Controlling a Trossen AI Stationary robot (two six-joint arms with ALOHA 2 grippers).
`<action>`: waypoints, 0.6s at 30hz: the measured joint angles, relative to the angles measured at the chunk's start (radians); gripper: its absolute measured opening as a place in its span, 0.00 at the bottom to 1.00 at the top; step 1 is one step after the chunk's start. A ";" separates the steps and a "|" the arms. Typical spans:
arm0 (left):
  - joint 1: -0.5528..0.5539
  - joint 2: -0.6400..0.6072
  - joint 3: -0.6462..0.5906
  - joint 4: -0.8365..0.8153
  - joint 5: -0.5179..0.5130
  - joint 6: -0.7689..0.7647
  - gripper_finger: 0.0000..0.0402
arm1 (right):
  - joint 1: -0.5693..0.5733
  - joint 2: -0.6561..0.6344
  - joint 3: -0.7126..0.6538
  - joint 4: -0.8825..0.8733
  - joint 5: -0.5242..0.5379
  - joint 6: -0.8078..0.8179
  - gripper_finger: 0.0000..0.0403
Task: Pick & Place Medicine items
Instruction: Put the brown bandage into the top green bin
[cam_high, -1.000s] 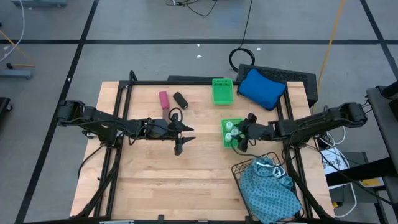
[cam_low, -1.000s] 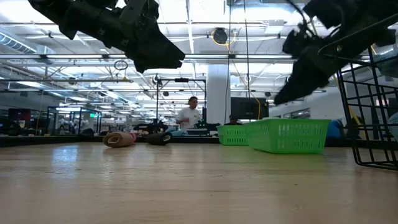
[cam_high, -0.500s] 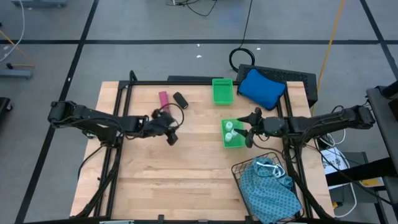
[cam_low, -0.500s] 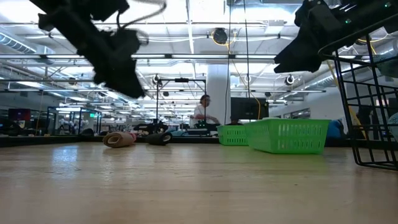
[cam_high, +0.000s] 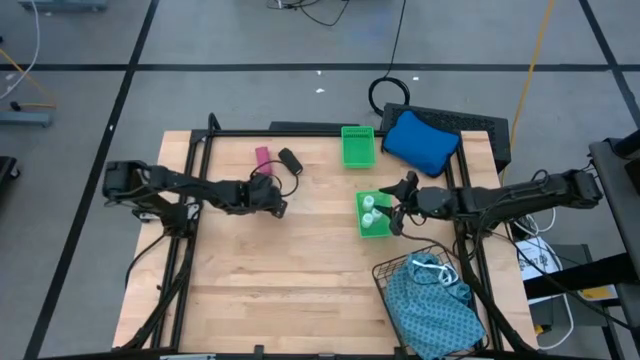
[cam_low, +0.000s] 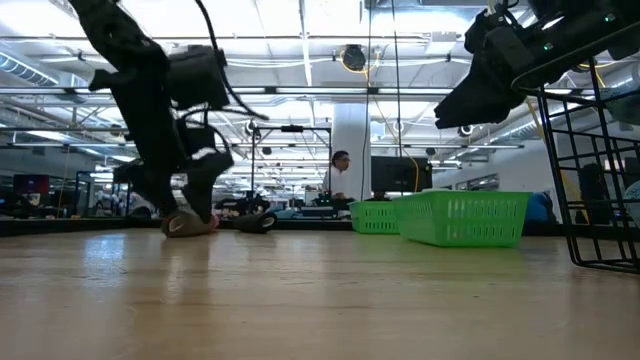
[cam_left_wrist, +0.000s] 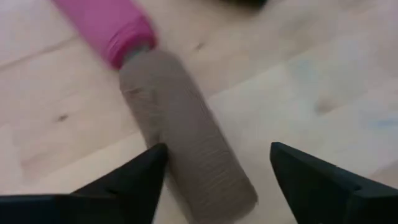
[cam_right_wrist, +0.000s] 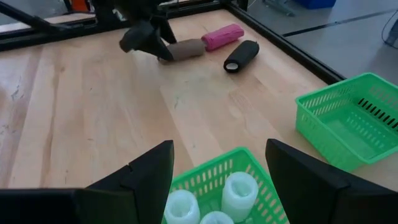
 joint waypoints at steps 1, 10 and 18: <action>0.006 0.020 0.000 -0.006 -0.003 -0.003 0.76 | 0.000 0.003 0.000 -0.002 -0.002 0.000 0.60; 0.027 0.133 0.004 0.012 0.037 -0.034 0.77 | 0.000 0.026 0.000 0.031 -0.002 -0.001 0.60; -0.003 0.113 -0.001 0.113 0.081 0.000 0.59 | 0.000 0.030 0.000 0.040 0.002 0.000 0.60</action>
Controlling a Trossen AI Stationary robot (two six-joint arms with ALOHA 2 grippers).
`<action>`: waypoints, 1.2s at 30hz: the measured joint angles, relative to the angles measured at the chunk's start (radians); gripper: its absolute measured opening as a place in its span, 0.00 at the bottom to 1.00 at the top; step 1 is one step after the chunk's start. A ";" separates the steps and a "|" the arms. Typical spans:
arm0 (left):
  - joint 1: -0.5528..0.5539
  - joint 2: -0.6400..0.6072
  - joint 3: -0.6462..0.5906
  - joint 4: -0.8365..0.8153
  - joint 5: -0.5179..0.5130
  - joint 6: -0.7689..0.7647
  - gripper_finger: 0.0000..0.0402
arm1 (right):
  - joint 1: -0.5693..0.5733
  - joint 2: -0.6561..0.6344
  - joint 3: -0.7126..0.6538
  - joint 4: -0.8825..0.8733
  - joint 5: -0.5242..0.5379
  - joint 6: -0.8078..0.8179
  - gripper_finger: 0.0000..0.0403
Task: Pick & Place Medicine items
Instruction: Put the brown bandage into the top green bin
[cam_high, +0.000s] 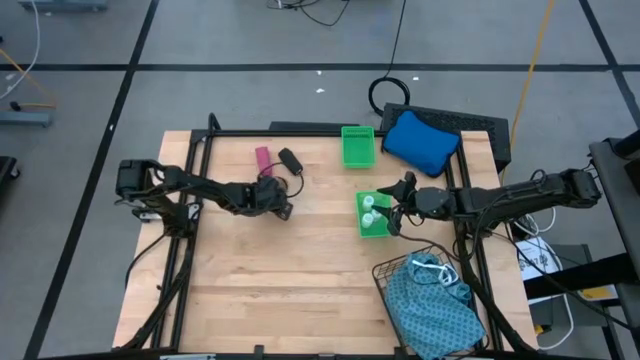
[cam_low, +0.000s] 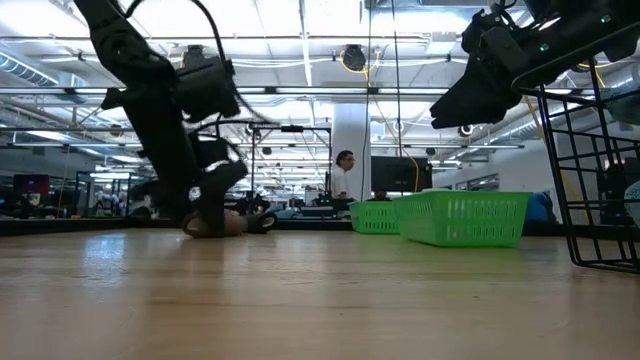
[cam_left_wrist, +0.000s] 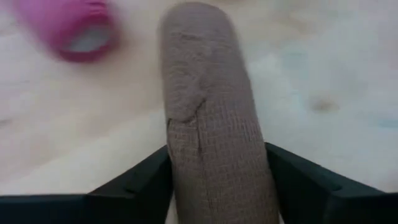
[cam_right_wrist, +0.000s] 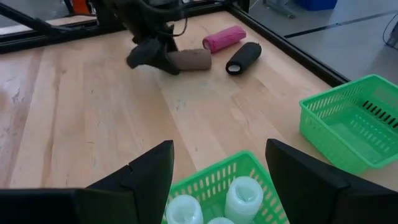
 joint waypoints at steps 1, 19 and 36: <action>-0.008 0.000 0.000 0.047 0.024 0.020 0.56 | 0.000 0.000 0.000 0.001 0.000 0.000 0.60; -0.116 -0.001 0.000 1.008 0.271 0.453 0.45 | 0.000 0.192 0.000 0.391 -0.005 0.000 0.60; -0.139 -0.002 0.000 1.047 0.265 0.528 0.47 | -0.021 0.599 0.013 1.164 -0.114 0.108 0.60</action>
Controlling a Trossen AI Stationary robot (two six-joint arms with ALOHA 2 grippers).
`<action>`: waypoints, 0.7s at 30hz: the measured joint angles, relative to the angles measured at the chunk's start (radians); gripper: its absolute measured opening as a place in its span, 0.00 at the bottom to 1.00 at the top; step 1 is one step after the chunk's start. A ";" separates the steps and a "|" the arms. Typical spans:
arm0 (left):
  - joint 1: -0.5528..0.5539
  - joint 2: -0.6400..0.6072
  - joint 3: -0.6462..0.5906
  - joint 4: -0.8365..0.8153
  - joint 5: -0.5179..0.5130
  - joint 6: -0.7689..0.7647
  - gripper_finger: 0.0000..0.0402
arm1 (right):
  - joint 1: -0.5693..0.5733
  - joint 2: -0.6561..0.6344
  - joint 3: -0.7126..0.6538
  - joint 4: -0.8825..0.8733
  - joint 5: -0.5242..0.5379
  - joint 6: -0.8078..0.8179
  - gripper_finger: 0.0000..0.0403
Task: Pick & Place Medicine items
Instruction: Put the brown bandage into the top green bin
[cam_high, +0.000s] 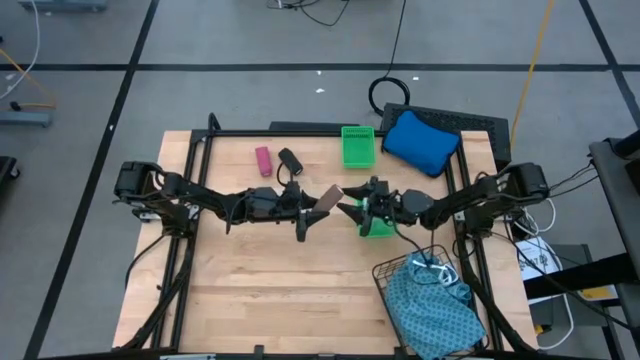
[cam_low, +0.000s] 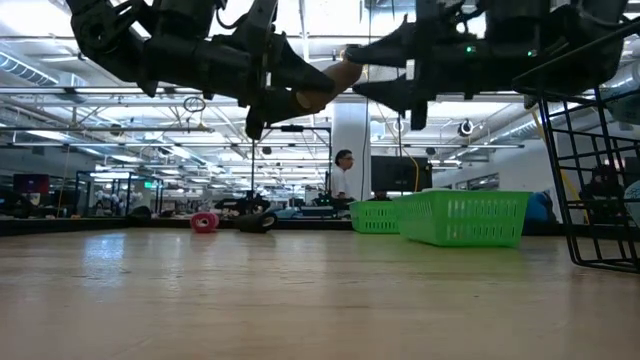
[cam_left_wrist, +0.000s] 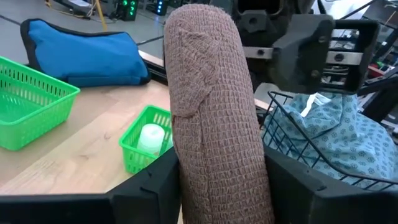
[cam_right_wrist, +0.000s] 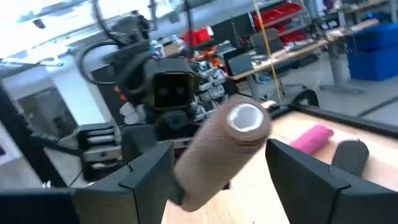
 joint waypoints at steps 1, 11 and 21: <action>0.000 0.000 0.000 0.000 0.000 0.002 0.47 | -0.006 0.006 0.006 -0.009 0.000 0.019 0.60; 0.000 0.000 0.001 -0.005 -0.001 0.025 0.47 | -0.039 0.023 0.092 -0.073 -0.049 0.086 0.60; 0.001 -0.001 0.001 -0.009 -0.011 0.033 0.47 | -0.039 0.024 0.105 -0.123 -0.020 0.091 0.48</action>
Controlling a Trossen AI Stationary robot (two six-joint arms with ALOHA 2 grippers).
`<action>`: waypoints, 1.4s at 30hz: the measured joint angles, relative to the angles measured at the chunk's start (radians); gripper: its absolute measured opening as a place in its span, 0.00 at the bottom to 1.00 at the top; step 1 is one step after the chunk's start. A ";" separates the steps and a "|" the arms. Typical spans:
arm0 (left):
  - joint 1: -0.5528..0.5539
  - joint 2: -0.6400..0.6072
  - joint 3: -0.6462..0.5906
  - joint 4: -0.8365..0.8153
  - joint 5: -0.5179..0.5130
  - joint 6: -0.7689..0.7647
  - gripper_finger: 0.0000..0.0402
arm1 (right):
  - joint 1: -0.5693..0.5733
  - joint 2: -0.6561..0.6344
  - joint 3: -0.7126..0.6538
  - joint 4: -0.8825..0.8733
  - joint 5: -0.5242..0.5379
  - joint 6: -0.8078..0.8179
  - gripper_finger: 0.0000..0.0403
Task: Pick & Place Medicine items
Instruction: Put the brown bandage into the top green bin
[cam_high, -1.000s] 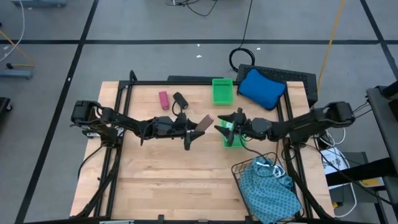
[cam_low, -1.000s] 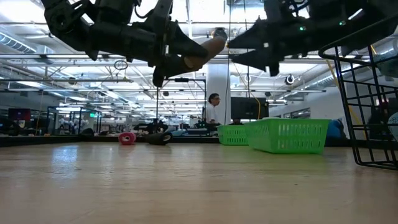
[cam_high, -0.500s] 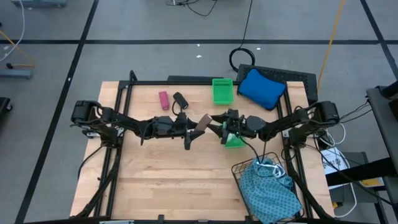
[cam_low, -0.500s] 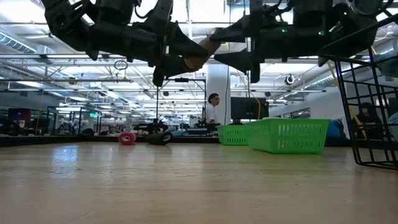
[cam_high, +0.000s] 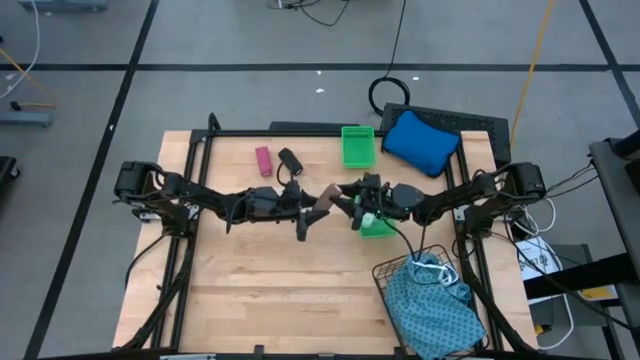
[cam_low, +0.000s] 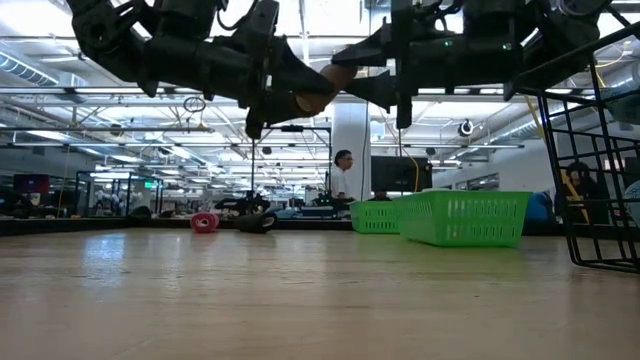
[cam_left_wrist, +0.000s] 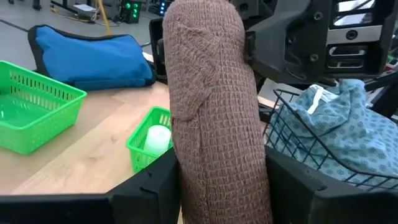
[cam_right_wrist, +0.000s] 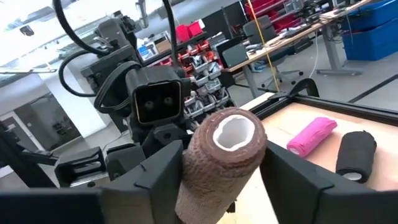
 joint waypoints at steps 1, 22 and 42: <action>0.001 0.000 0.000 0.000 -0.001 0.000 0.47 | -0.003 0.000 0.000 0.000 0.000 0.002 0.45; 0.008 0.000 -0.001 0.007 -0.009 -0.001 0.47 | -0.235 -0.235 0.000 -0.153 -0.111 -0.151 0.11; 0.013 0.000 -0.001 -0.046 -0.073 -0.003 0.47 | -0.536 -0.177 0.252 -0.879 0.015 -0.185 0.11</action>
